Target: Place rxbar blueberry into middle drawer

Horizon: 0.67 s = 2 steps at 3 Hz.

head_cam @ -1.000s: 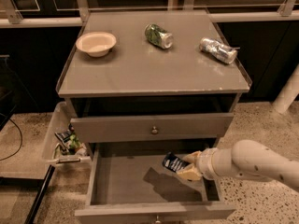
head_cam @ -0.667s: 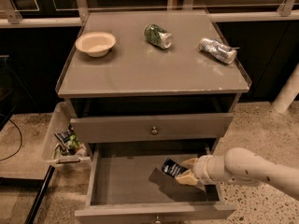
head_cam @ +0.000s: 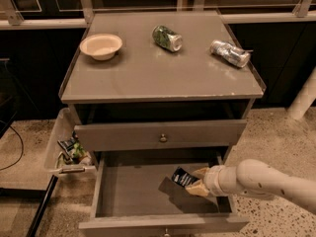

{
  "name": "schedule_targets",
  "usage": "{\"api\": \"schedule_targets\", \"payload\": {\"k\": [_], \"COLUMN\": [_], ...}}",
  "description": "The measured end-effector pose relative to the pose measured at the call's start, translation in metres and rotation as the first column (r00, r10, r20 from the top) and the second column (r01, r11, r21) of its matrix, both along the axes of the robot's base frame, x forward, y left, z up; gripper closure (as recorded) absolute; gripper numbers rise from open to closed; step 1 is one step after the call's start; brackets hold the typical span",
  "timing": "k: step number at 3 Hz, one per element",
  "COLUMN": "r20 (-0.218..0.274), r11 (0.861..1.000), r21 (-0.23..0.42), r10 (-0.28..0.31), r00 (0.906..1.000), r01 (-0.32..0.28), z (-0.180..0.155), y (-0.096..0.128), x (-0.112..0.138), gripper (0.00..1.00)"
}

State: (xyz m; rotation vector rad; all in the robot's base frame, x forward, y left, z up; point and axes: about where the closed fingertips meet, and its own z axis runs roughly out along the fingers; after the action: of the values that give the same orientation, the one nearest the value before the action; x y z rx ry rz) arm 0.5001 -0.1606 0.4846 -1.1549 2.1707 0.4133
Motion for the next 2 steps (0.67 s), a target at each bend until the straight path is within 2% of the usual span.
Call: {"api": "schedule_targets", "payload": {"k": [1, 2], "r20": [0.065, 0.117], "r11": [1.000, 1.000], "r21": [-0.001, 0.015], "r10": [-0.016, 0.001], "r00": [0.9978, 0.9932], "r01": [0.016, -0.003], "z": [-0.013, -0.033], "y": [0.000, 0.003], "x": [0.020, 0.039], "gripper": [1.00, 1.00]}}
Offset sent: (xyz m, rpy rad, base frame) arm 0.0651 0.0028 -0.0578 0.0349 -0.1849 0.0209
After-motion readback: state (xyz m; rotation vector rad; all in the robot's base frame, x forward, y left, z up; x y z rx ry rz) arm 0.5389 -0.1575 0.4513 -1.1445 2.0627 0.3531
